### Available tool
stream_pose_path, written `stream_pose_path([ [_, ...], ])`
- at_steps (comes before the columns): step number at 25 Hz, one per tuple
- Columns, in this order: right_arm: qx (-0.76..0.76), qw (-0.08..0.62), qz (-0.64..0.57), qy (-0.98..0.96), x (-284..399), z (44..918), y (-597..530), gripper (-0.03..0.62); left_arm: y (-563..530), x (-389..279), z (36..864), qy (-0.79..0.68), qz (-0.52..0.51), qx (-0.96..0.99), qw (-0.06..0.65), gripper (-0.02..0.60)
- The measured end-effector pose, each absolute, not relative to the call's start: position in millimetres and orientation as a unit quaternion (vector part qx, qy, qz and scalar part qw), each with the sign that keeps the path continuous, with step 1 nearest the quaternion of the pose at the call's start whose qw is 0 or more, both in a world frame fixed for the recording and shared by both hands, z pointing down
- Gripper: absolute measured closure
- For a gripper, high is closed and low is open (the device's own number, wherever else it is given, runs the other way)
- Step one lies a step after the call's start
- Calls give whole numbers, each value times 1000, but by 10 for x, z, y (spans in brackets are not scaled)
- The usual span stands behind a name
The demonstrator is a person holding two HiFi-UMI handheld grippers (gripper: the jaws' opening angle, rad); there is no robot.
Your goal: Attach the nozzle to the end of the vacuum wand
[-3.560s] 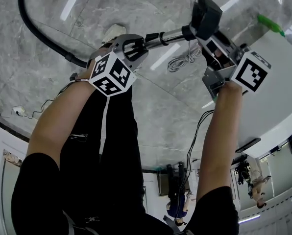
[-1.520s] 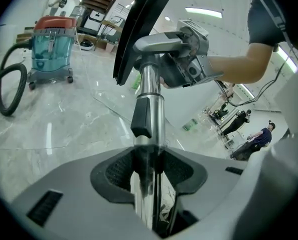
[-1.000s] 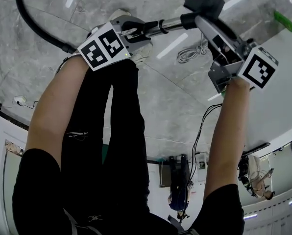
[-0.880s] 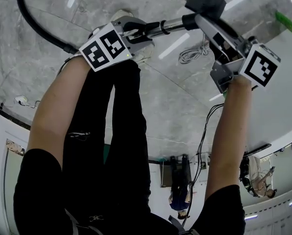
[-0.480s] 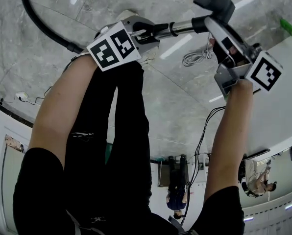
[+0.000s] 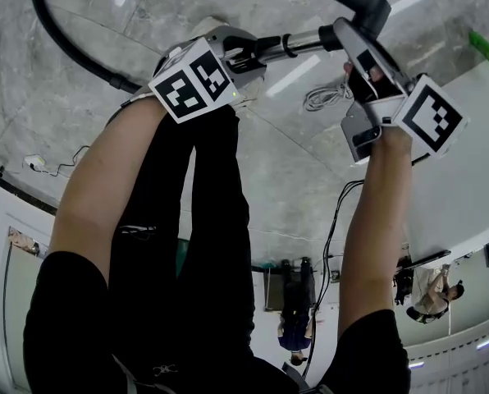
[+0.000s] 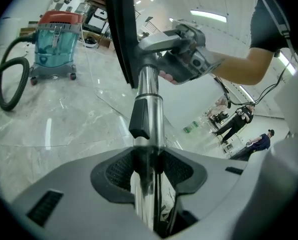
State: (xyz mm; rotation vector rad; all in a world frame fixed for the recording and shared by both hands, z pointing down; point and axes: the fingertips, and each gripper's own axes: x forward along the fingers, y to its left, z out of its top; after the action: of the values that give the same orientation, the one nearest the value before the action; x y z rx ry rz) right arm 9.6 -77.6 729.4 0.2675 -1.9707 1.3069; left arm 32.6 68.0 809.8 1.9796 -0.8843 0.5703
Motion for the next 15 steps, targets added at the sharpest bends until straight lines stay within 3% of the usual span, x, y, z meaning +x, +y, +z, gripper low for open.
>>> stream_pose_path([
  [2,184,416,502,-736,107,7355,-826,398,665,299,8122,-361,229,791,437,413],
  [4,182,399,498,-748,26,7298,-826,398,637,242,8079,-363,218,793,438,414],
  [8,-62,247,496,-830,-67,7023,-701,398,613,261,7927,-337,182,813,438,413],
  [10,-102,200,506,-833,-69,7018,-682,398,618,281,7930,-331,177,816,439,413],
  [12,-30,213,518,-828,-69,7122,-692,398,638,255,7977,-344,182,808,442,413],
  [15,166,303,517,-783,105,7343,-695,398,660,304,8057,-363,196,795,445,413],
])
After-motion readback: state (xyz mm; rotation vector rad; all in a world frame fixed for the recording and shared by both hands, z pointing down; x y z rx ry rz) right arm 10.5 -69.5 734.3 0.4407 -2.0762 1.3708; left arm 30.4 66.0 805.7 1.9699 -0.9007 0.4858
